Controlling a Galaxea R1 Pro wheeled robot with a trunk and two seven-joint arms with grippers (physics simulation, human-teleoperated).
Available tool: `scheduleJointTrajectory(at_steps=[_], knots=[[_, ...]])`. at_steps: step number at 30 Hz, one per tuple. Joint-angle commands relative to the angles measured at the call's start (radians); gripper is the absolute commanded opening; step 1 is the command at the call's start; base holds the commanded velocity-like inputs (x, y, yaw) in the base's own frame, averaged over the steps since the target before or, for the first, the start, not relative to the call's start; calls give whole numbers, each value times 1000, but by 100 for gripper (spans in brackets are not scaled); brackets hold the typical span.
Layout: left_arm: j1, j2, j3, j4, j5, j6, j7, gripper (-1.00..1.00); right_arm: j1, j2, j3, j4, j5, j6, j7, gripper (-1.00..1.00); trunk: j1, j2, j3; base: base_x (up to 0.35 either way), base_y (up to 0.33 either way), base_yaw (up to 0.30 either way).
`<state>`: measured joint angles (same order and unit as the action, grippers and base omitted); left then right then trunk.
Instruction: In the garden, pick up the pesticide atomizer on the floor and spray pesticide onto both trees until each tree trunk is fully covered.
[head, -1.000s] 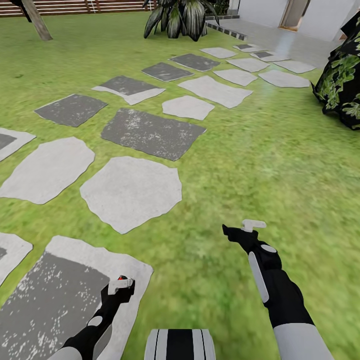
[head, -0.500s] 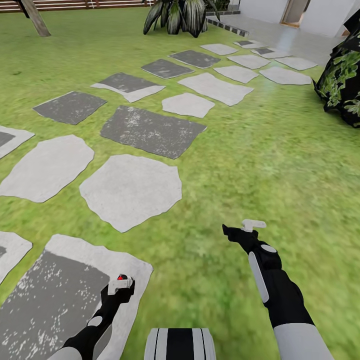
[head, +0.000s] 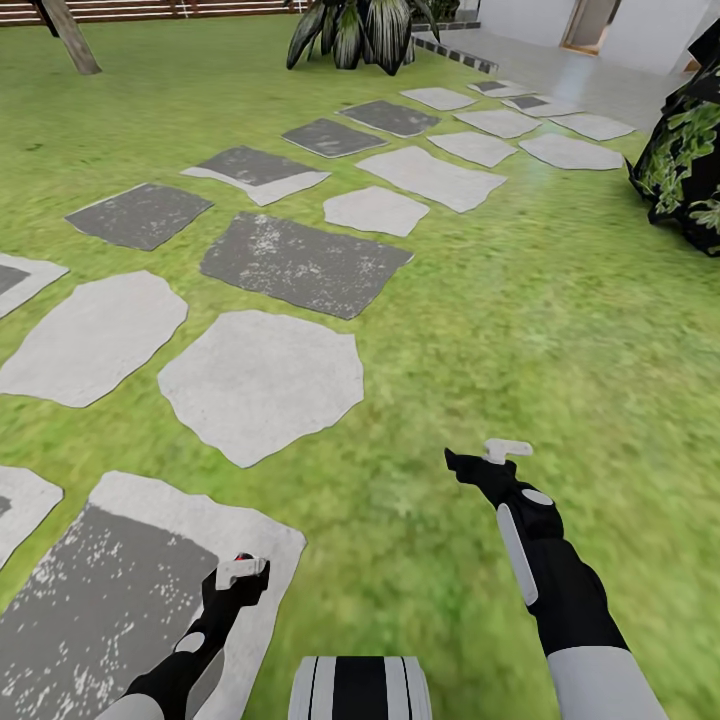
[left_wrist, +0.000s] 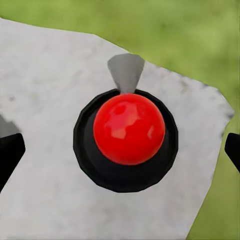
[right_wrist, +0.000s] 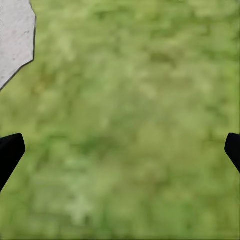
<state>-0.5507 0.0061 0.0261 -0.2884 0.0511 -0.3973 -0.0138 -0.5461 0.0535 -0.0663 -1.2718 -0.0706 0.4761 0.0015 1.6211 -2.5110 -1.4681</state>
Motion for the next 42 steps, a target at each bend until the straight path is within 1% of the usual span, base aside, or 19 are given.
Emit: scheduleJointTrajectory(at_steps=[1, 6, 22, 35, 36, 42], knots=[[0, 0, 0, 0, 2, 0, 0, 100, 0, 0, 0, 0, 0, 0, 0, 100, 0, 0, 1, 0, 0, 0], [0, 0, 0, 0, 5, 0, 0, 100, 0, 0, 0, -1, 0, -1, 0, 100, 0, 0, 5, 0, 0, 0], [0, 0, 1, -15, 6, -1, 0, 100, 0, 0, -1, 0, 1, -1, 0, 100, 0, 0, 5, 0, 0, 0], [0, 0, 2, -6, 7, 0, 0, 100, 0, 0, -1, 0, 1, -1, 0, 100, 0, 0, 10, 0, 0, -8], [0, 0, 2, -5, 7, 0, 0, -100, 0, 0, -1, 0, 0, -1, 0, 100, 0, 0, 10, 0, 0, 0], [0, 0, 3, 0, 7, -1, 0, -100, 0, 0, -1, 0, 1, -1, 0, 100, 0, 0, 10, 0, 0, 0]])
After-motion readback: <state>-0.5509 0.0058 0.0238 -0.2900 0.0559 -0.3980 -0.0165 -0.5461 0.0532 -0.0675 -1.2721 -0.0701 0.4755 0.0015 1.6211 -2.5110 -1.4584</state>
